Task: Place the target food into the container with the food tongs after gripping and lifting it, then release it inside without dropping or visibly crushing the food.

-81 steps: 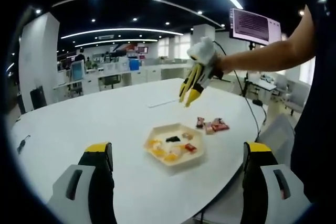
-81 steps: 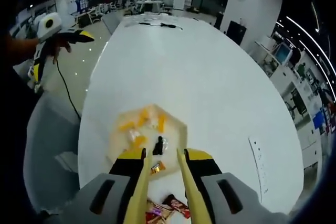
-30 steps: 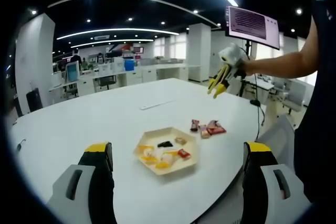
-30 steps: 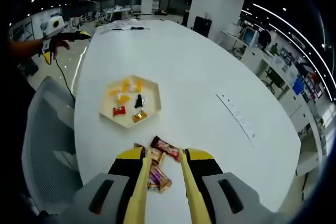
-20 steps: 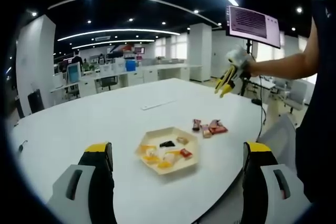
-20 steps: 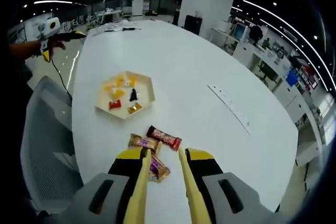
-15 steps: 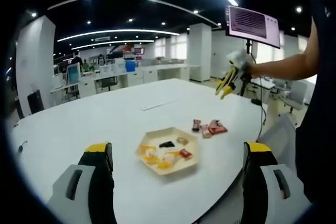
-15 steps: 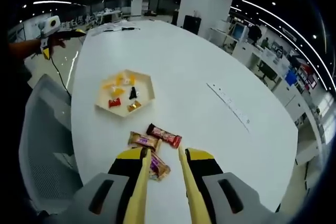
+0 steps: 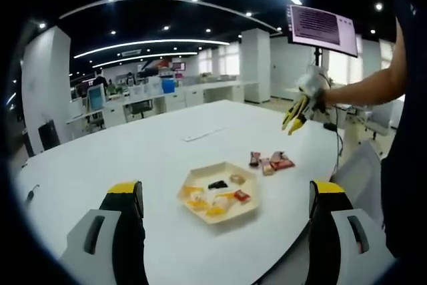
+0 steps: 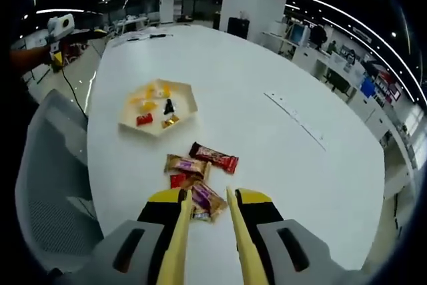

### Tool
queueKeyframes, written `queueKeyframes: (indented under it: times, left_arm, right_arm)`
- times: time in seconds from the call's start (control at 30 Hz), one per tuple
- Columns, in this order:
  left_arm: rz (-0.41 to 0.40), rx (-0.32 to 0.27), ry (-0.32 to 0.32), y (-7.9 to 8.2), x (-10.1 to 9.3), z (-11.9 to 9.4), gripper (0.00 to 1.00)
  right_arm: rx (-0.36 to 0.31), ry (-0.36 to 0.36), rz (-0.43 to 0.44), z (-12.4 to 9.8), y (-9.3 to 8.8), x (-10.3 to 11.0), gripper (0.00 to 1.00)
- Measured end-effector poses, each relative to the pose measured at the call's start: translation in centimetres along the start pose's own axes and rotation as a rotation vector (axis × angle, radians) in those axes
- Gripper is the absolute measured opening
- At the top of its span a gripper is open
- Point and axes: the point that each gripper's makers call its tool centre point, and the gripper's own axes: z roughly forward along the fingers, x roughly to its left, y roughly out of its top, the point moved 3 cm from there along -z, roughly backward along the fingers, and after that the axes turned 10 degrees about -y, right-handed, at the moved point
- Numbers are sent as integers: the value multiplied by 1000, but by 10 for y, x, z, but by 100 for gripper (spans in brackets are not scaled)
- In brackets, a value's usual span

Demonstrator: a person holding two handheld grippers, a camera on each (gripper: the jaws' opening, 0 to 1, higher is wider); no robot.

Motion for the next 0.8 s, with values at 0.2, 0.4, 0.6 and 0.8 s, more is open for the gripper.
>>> queueKeyframes:
  times: [0.2,0.4,0.6,0.8]
  left_arm:
    - [13,28,-16,-6,-6,4,99]
    - [23,48,-9,-13,-5,5,99]
    - [24,60,-5,-18,-3,0,99]
    - [13,61,4,-19,-3,-4,99]
  right_arm:
    - [4,12,38,10,-17,10,29]
    - [18,10,61,19,-32,18,29]
    - [44,-3,100,29,-44,21,29]
    - [68,5,127,38,-55,24,28]
